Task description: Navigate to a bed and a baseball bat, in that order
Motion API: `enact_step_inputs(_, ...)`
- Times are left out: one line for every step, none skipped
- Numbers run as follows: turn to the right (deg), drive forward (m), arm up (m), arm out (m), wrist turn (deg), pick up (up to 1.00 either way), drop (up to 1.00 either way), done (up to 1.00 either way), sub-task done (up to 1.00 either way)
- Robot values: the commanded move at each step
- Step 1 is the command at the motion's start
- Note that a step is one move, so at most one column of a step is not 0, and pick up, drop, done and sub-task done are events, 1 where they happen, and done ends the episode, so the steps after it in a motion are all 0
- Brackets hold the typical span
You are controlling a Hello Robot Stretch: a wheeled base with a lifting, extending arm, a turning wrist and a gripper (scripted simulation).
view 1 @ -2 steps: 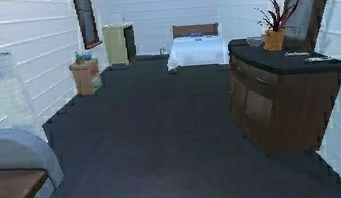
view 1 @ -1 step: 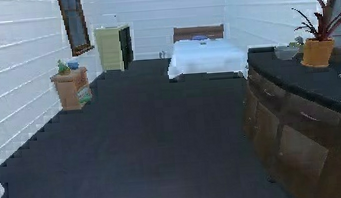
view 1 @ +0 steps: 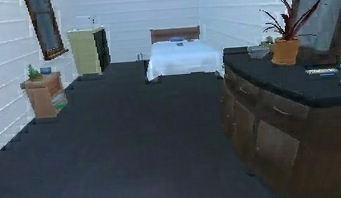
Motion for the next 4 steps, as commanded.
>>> enact_step_inputs(0.0,1.0,0.0,0.0,0.0,0.0,0.0,0.0,0.0)
enact_step_inputs(0.0,1.0,0.0,0.0,0.0,0.0,0.0,0.0,0.0)
enact_step_inputs(0.0,0.5,0.0,0.0,0.0,0.0,0.0,0.0,0.0)
enact_step_inputs(9.0,0.0,0.0,0.0,0.0,0.0,0.0,0.0,0.0)
